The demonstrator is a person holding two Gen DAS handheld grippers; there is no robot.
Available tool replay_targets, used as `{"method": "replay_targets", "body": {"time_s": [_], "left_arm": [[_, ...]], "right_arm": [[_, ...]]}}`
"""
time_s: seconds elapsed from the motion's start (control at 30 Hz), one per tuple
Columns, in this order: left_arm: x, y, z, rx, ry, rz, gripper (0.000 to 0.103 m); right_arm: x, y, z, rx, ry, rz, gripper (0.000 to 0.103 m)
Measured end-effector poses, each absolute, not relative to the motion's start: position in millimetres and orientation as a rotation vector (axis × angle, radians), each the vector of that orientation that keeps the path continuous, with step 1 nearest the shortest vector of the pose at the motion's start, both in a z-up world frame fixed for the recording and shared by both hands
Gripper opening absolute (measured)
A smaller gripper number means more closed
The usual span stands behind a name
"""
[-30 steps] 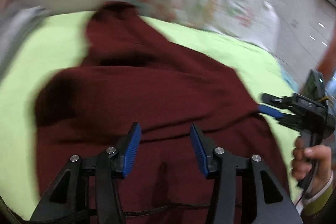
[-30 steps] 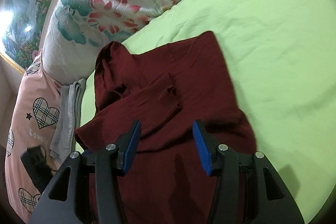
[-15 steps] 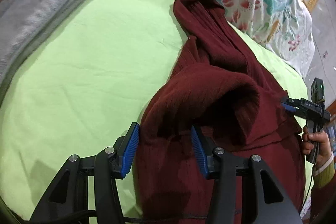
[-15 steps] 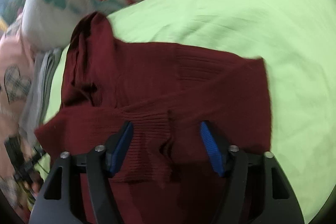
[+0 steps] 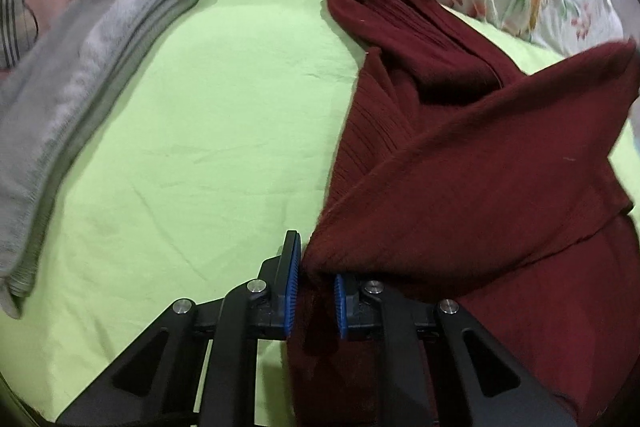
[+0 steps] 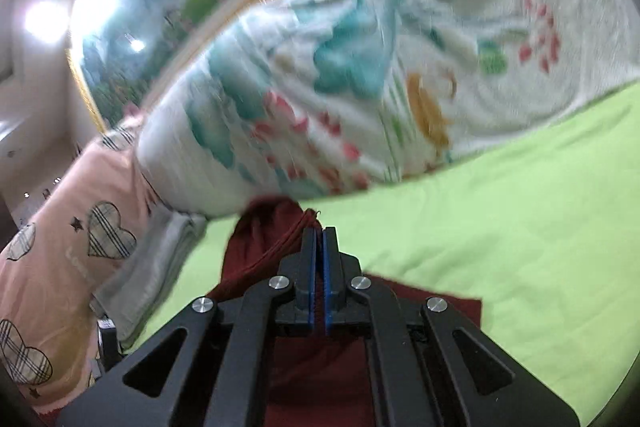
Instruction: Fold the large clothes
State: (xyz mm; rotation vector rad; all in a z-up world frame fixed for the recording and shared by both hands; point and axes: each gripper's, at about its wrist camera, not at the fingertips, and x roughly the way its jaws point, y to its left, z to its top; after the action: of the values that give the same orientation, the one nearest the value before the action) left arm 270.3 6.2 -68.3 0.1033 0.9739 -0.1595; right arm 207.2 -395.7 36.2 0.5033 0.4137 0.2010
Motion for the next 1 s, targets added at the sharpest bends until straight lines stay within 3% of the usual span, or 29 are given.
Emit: {"method": "replay_targets", "body": {"time_s": [0.6,0.67,0.7,1.0], "left_arm": [[238,33,-46,0.018,0.916,-0.226,0.023],[242,31,-37,0.044,0.894,-0.261,0.034],[245,27,-35,0.078,0.892,-0.286,0.035],[245,4,-58,0.314,0.947,-0.286,0.031]], "right_arm": [[123,-391,-27,0.548,0.585,0.424,0.003],[113,-394,-28,0.551,0.597,0.431,0.003],[108,-396,-28,0.554,0.598,0.439,0.003],[52,-365,-25,0.358,0.751,0.506,0.003]]}}
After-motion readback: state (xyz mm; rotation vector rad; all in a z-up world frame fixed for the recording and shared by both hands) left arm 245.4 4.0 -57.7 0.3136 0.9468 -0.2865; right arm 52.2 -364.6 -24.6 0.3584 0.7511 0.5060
